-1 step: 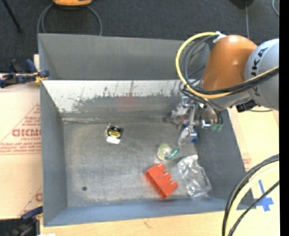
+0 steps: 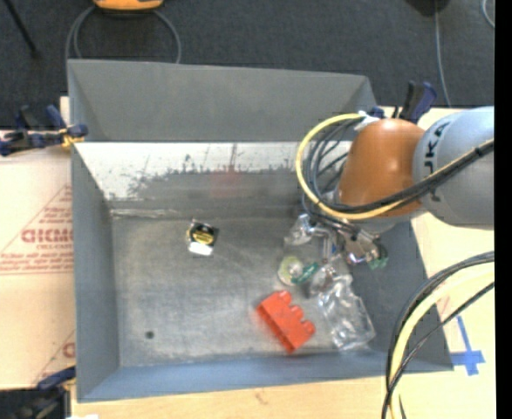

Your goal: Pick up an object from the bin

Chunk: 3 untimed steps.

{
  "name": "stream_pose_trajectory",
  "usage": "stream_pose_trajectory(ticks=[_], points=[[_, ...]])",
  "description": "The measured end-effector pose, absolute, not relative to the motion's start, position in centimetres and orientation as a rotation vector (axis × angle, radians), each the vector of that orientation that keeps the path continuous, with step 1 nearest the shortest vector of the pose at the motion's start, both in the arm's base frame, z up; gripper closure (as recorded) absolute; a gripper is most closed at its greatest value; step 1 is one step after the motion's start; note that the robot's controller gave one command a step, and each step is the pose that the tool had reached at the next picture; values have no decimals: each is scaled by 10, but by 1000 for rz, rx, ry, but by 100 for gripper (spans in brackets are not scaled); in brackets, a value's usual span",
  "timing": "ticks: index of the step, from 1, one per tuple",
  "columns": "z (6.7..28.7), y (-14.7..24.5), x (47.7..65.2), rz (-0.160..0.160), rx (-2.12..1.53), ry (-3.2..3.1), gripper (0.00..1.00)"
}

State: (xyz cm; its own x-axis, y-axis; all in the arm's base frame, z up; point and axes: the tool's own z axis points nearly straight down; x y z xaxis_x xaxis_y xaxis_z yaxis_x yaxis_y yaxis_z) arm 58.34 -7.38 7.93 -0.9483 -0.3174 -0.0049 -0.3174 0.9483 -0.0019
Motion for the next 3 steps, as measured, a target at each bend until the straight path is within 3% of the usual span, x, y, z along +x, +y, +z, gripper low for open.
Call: stream_pose_trajectory(ticks=[1, 2, 3], points=[[79, -55, 554, -12, -213, 3108, 0], [80, -55, 553, -10, -217, 3119, 100], [265, -112, 544, -9, -334, 3112, 100]])
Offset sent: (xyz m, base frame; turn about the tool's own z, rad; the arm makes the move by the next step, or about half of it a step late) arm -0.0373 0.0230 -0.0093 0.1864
